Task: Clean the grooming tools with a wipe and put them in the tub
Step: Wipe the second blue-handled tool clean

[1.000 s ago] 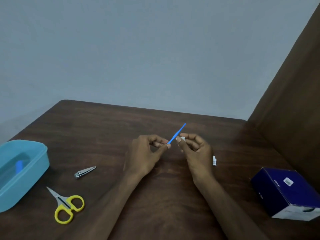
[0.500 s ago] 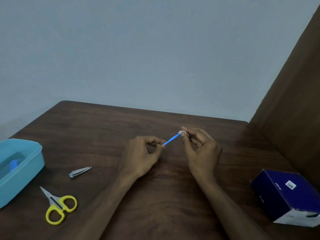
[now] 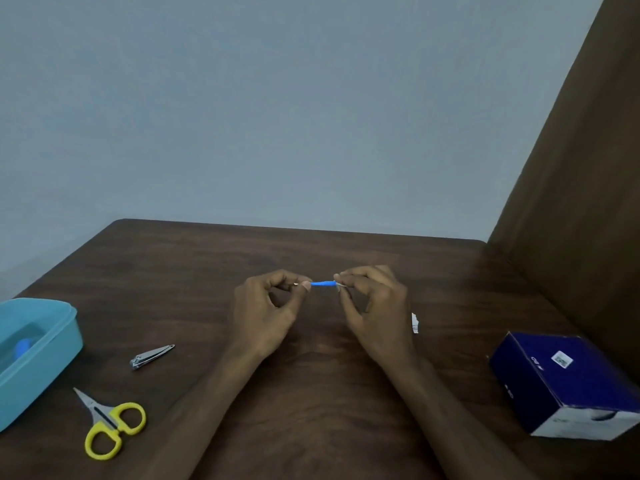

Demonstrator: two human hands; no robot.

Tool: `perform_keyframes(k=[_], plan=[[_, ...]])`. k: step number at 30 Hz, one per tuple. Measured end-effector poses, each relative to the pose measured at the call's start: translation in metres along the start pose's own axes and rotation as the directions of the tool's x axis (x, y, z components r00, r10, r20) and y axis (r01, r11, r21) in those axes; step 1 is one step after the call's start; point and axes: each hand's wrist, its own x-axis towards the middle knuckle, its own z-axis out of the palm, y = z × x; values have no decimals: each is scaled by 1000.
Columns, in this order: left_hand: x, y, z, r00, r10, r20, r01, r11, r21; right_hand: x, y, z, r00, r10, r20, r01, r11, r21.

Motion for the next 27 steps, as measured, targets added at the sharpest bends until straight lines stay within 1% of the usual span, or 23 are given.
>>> perform_keyframes(k=[2,5,7,10,12,14,16,18,21,24,27], plan=[[1,-1,-1,999,-12,-46,12,1000,3,0,1,0,1000,10,0,-10,1000,-21],[4,-3,-1,995,-18,-97,14,999,-42,-2,4,1,999,47,8,-47,999,-14],[6,-4,0,991,-27,-129,16,996,-83,-2,3,1,996,64,54,-66,997,36],[8,-6,1,985,-80,-154,51,981,-187,-2,-2,-1,989,96,113,-112,984,141],[9,-6,1,981,-118,-157,81,972,-223,-1,-3,-2,980,136,145,-164,964,208],[9,-6,1,979,-144,-147,103,962,-251,-1,-2,-3,962,207,179,-250,931,268],[9,-7,1,981,-144,-129,106,958,-265,-1,0,-2,931,296,214,-353,881,317],[8,-8,2,986,-123,-116,88,959,-268,0,1,-2,904,352,242,-418,846,332],[8,-7,1,991,-90,-102,58,959,-276,2,0,-4,898,372,234,-434,834,341],[8,-7,0,993,-76,-92,48,959,-281,2,0,-3,886,373,276,-455,815,358],[7,-6,1,993,-92,-77,63,948,-313,0,3,-2,867,380,323,-480,812,332]])
